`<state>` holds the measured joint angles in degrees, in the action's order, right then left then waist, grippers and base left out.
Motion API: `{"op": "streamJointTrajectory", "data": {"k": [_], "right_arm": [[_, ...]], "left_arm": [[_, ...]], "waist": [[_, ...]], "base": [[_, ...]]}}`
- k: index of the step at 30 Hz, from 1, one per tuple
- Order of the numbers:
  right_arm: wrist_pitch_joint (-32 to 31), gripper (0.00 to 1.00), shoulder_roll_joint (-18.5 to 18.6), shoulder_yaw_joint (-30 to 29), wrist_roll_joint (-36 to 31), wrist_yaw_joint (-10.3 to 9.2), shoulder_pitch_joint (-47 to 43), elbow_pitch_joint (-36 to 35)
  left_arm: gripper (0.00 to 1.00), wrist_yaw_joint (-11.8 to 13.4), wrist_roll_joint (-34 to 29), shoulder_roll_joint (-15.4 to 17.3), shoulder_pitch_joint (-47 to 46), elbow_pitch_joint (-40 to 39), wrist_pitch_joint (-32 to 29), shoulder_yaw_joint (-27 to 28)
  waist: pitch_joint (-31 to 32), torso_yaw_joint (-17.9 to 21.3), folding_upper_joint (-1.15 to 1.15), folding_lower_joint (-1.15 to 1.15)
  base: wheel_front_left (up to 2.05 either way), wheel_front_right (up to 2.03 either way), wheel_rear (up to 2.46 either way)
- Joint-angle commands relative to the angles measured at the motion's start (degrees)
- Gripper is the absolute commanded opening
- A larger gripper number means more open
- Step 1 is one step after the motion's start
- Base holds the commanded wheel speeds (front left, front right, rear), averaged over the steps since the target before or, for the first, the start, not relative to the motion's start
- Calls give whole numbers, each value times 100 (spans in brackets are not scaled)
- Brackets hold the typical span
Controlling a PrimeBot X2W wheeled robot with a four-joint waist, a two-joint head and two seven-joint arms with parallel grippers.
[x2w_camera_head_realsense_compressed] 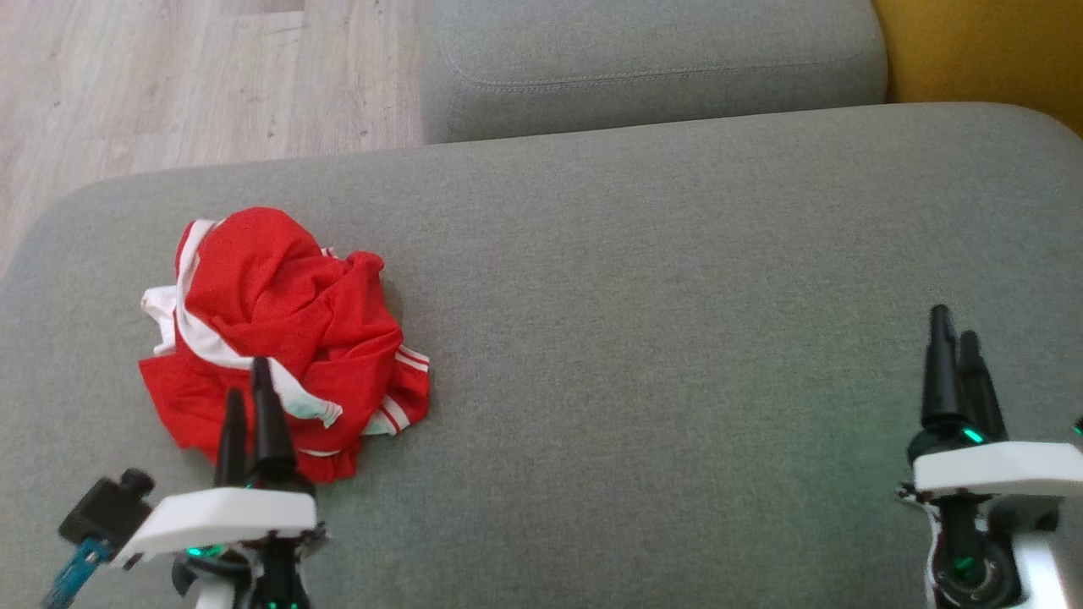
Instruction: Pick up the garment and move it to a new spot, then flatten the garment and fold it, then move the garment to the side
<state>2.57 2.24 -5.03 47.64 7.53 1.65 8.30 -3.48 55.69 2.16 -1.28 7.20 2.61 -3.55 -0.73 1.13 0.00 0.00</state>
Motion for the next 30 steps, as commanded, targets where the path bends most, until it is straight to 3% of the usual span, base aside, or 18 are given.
{"op": "streamJointTrajectory", "data": {"k": [1,10,19,30], "right_arm": [[61,100,44,93,-174,-2,263,-259],[213,100,46,261,-1085,-2,260,-330],[382,100,49,456,-2105,-3,270,-303],[551,100,52,573,-3015,-3,278,-353]], "left_arm": [[100,32,-156,45,-320,-242,62,38],[100,55,-1193,114,-416,-192,214,-361],[100,244,-2071,275,-560,-77,382,-836],[100,442,-2813,438,-706,-16,550,-1300]], "waist": [[-3,2,0,0],[-77,44,0,0],[-146,137,0,0],[-163,205,0,0]], "base": [[0,0,0],[0,0,0],[0,0,0],[0,0,0]]}}
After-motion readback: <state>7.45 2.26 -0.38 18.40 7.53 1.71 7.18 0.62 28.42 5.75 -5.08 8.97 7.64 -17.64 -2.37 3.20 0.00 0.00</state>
